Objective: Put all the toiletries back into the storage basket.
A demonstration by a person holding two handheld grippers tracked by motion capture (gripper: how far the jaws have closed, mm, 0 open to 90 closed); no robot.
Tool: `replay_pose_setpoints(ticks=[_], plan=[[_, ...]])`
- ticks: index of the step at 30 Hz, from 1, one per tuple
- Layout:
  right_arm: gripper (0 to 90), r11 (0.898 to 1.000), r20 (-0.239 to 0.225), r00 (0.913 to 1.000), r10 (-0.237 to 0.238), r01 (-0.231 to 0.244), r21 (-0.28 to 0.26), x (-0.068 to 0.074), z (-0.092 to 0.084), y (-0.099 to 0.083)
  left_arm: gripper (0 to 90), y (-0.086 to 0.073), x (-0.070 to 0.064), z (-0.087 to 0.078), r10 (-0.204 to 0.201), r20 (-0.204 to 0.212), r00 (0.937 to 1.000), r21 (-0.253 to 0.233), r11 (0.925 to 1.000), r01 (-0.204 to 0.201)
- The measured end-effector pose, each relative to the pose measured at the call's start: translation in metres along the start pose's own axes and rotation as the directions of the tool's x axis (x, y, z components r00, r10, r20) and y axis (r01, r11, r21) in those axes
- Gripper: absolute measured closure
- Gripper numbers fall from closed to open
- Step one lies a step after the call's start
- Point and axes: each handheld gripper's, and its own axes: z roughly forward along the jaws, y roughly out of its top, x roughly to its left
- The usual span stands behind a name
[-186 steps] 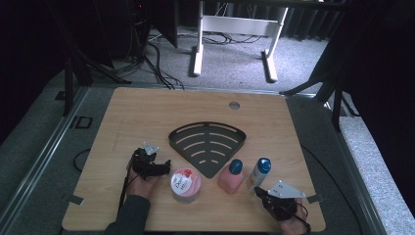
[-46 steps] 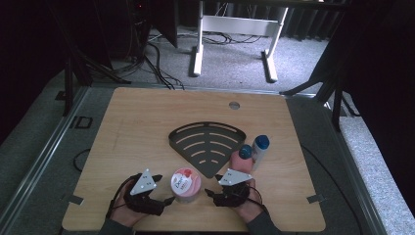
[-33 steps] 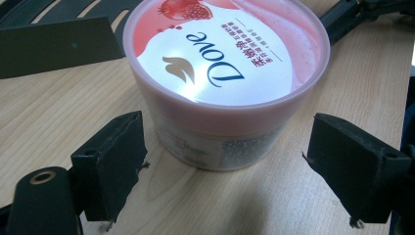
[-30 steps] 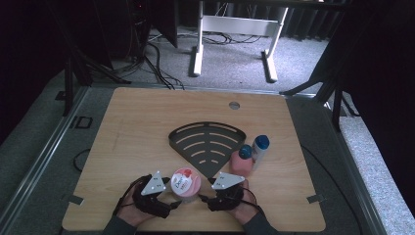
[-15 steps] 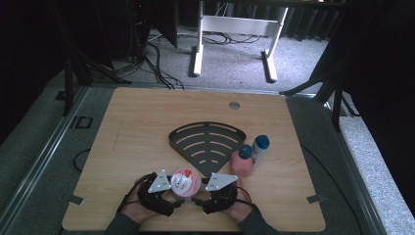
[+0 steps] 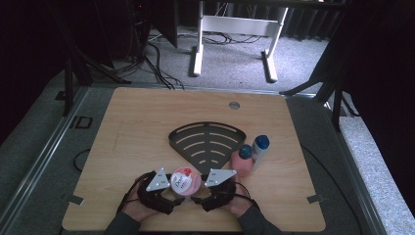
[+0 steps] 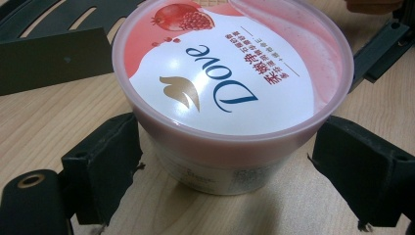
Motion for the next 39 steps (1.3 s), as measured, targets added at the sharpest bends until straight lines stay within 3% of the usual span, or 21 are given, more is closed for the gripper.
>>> replay_pose_setpoints(ticks=[3,8,13,18,39], plan=[[17.9,1.0,-0.026,0.9996,0.007,-0.007,0.002,-0.0044,0.003,0.0002,11.0,0.0001,-0.0002,0.0005,0.009,-0.006,0.9999,0.003,1.0,-0.009],[17.9,1.0,-0.014,0.9997,-0.021,0.021,0.009,-0.0041,0.0032,0.0017,10.5,0.0001,0.0,0.0016,0.013,-0.011,0.9999,0.0,0.9999,-0.013],[17.2,1.0,-0.023,0.9997,-0.007,0.007,-0.005,-0.0076,0.004,0.0024,10.4,-0.0001,0.0016,0.0026,0.004,-0.017,0.9998,-0.007,1.0,-0.004],[17.4,1.0,0.002,0.9998,-0.022,0.022,-0.001,-0.0049,0.0043,0.0046,10.5,0.0002,0.0035,0.002,-0.01,-0.008,0.9999,-0.008,0.9999,0.01],[18.1,0.998,0.013,0.9983,-0.056,0.056,0.011,-0.0035,0.0015,0.0086,10.6,0.0056,0.0009,0.0003,-0.025,-0.02,0.9995,0.024,0.9994,0.026]])
